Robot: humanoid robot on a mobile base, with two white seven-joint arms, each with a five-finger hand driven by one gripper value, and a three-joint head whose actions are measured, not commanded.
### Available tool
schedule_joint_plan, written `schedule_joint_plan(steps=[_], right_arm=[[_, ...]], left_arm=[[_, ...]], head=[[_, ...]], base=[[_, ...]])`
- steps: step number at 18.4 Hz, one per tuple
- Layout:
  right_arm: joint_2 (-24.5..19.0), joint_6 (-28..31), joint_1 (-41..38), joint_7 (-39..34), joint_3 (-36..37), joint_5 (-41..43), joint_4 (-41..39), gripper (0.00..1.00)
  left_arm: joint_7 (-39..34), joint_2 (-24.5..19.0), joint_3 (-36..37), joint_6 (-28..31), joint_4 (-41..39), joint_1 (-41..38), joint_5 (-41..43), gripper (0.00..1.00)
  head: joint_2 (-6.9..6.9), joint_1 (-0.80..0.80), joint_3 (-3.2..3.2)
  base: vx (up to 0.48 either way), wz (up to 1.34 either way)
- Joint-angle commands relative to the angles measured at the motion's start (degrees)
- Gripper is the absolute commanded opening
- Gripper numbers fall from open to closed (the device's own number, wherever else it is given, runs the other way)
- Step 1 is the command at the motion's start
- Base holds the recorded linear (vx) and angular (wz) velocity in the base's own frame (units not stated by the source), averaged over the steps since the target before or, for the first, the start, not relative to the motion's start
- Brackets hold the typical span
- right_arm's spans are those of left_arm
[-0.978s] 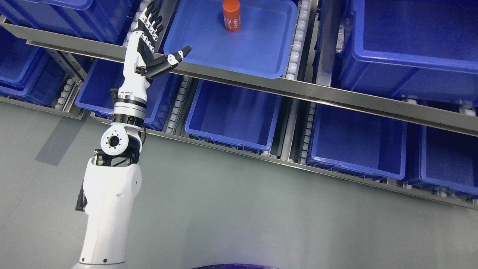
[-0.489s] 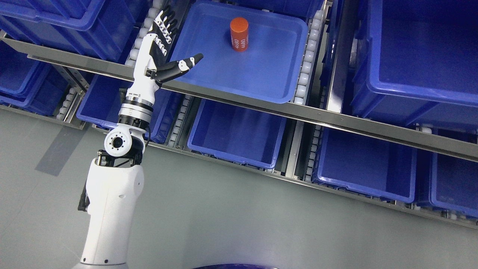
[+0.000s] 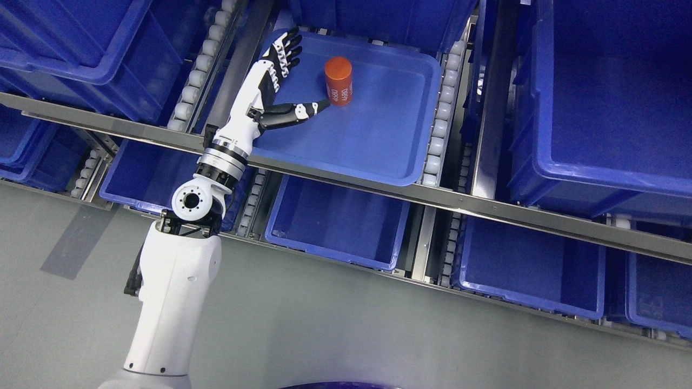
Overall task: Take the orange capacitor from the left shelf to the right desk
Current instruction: 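Reach the left hand down into the blue bin toward the orange capacitor, then close the left hand fingers around the orange capacitor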
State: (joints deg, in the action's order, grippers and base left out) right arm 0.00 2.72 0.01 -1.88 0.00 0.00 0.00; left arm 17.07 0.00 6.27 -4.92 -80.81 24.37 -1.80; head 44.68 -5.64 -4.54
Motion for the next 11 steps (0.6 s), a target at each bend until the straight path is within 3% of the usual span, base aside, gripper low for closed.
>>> schedule_joint_plan(steps=[1, 5, 11], right_arm=[[1.00, -0.17, -0.09, 0.03, 0.61, 0.00, -1.93, 1.00], [1.00, -0.17, -0.09, 0.03, 0.61, 0.00, -1.93, 1.00], [1.00, -0.17, -0.09, 0.03, 0.61, 0.00, -1.93, 1.00]], left_arm=[[1.48, -1.00, 4.63, 2.20, 5.82, 2.87, 2.85, 0.96], [1.57, -1.00, 4.54, 2.20, 10.22, 5.68, 4.61, 0.93], [1.83, -1.00, 5.51, 2.20, 14.17, 8.23, 4.87, 0.81]], head=[[0.00, 0.00, 0.00], [0.00, 0.00, 0.00], [0.00, 0.00, 0.00]], base=[[0.099, 0.00], [0.080, 0.00], [0.019, 0.00]])
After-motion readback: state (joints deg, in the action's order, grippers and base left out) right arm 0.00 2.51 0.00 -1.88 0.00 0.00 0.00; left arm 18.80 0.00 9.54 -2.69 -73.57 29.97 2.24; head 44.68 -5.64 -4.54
